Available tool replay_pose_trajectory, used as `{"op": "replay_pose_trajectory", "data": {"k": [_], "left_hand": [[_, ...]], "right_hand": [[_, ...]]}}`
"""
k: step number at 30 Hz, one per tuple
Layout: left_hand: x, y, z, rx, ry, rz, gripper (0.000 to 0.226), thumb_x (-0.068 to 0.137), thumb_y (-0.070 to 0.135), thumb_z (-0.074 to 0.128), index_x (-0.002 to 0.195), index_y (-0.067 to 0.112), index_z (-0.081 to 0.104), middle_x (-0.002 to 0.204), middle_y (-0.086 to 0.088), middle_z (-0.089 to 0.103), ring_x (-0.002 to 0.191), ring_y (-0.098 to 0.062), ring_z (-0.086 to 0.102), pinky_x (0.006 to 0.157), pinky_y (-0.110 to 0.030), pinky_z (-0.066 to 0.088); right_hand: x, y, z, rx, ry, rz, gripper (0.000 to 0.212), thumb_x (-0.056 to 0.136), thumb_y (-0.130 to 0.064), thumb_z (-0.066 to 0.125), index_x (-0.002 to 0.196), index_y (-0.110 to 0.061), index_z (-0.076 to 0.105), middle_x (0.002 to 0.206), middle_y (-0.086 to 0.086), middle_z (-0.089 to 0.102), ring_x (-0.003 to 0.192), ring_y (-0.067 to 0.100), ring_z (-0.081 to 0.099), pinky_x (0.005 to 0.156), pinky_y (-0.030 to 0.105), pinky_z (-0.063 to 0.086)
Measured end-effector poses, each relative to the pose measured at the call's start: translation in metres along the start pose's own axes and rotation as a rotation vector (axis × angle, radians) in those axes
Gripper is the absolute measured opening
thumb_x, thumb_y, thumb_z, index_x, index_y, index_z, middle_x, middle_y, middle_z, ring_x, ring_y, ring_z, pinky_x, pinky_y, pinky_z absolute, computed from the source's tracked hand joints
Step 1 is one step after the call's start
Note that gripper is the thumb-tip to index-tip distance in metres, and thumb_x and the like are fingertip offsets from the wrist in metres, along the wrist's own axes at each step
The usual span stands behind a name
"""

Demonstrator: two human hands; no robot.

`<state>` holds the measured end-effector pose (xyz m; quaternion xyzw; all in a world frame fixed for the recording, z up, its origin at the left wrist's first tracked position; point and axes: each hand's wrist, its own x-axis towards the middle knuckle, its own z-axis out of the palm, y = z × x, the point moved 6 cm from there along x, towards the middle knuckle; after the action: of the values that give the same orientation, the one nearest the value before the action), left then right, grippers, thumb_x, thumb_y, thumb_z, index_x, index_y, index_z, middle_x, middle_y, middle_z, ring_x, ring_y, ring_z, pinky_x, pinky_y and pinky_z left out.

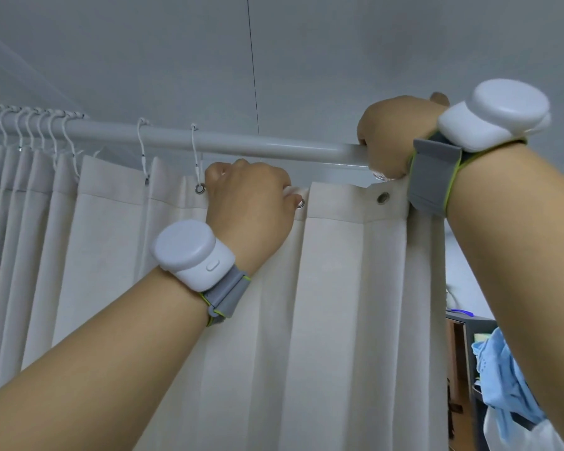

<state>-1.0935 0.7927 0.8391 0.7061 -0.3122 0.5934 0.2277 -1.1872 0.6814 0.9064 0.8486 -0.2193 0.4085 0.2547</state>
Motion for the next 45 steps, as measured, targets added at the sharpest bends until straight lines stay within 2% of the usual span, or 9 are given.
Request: {"op": "replay_pose_trajectory", "data": {"k": [2,6,14,17,26,31,36,39,45], "left_hand": [[-0.001,0.001,-0.001,-0.004,0.003,0.001,0.047,0.093,0.035,0.049,0.053,0.021,0.029,0.058,0.007,0.034,0.079,-0.023,0.036,0.088,-0.037,0.026],[-0.002,-0.001,-0.002,-0.004,0.008,0.006,0.045,0.093,0.035,0.048,0.054,0.02,0.031,0.059,0.007,0.036,0.078,-0.022,0.037,0.082,-0.035,0.022],[-0.005,-0.014,-0.009,-0.029,0.037,0.005,0.045,0.092,0.037,0.049,0.054,0.02,0.033,0.058,0.006,0.038,0.075,-0.022,0.038,0.077,-0.033,0.019],[-0.007,-0.022,-0.017,-0.054,0.06,0.0,0.036,0.091,0.041,0.052,0.062,0.019,0.049,0.064,0.005,0.048,0.079,-0.021,0.041,0.078,-0.034,0.022],[-0.015,-0.057,-0.042,-0.006,0.093,-0.013,0.034,0.09,0.042,0.054,0.065,0.018,0.055,0.06,0.007,0.043,0.077,-0.019,0.042,0.08,-0.034,0.026],[-0.017,-0.063,-0.047,-0.027,0.094,-0.02,0.029,0.089,0.041,0.056,0.068,0.02,0.057,0.067,0.006,0.05,0.086,-0.025,0.053,0.082,-0.036,0.03],[-0.017,-0.063,-0.048,-0.022,0.084,-0.015,0.03,0.09,0.042,0.055,0.066,0.022,0.053,0.063,0.008,0.043,0.086,-0.023,0.051,0.081,-0.035,0.028],[-0.017,-0.064,-0.047,-0.03,0.087,-0.015,0.029,0.09,0.042,0.055,0.07,0.022,0.058,0.068,0.008,0.048,0.089,-0.022,0.051,0.08,-0.033,0.026],[-0.017,-0.064,-0.046,-0.046,0.08,-0.013,0.029,0.09,0.042,0.054,0.069,0.022,0.057,0.069,0.007,0.051,0.089,-0.023,0.052,0.086,-0.036,0.03]], "right_hand": [[0.002,-0.003,-0.001,0.007,0.017,-0.004,0.005,0.092,-0.006,0.051,0.089,-0.004,0.049,0.063,0.003,0.035,0.073,0.025,0.042,0.047,0.021,0.019],[0.004,-0.008,-0.001,0.02,-0.008,-0.018,0.007,0.086,-0.011,0.057,0.09,-0.005,0.057,0.067,0.004,0.042,0.056,0.018,0.039,0.048,0.021,0.02],[0.009,-0.041,-0.015,0.315,0.093,-0.231,0.025,0.077,-0.024,0.07,0.1,-0.015,0.069,0.096,0.004,0.064,0.087,0.024,0.058,0.066,0.027,0.042],[0.011,-0.06,-0.024,0.448,0.136,-0.294,0.028,0.074,-0.025,0.071,0.102,-0.02,0.069,0.097,-0.002,0.063,0.087,0.018,0.056,0.062,0.026,0.042],[0.018,-0.086,-0.031,0.63,0.107,-0.374,0.031,0.08,-0.045,0.068,0.104,-0.025,0.07,0.091,-0.011,0.063,0.089,0.012,0.058,0.073,0.022,0.045],[0.024,-0.08,-0.025,0.877,0.161,-0.312,0.026,0.091,-0.035,0.056,0.098,-0.017,0.074,0.099,0.003,0.072,0.096,0.019,0.063,0.091,0.031,0.048],[0.029,-0.08,-0.028,0.857,0.213,-0.349,0.024,0.079,-0.03,0.074,0.098,-0.016,0.074,0.091,-0.001,0.071,0.076,0.008,0.058,0.07,0.016,0.044],[0.028,-0.081,-0.03,0.842,0.195,-0.37,0.028,0.072,-0.032,0.079,0.097,-0.02,0.074,0.09,-0.002,0.07,0.074,0.007,0.058,0.069,0.016,0.044],[0.03,-0.076,-0.031,0.833,0.06,-0.393,0.018,0.08,-0.031,0.073,0.098,-0.029,0.073,0.07,-0.017,0.062,0.062,-0.003,0.054,0.06,0.013,0.039]]}}
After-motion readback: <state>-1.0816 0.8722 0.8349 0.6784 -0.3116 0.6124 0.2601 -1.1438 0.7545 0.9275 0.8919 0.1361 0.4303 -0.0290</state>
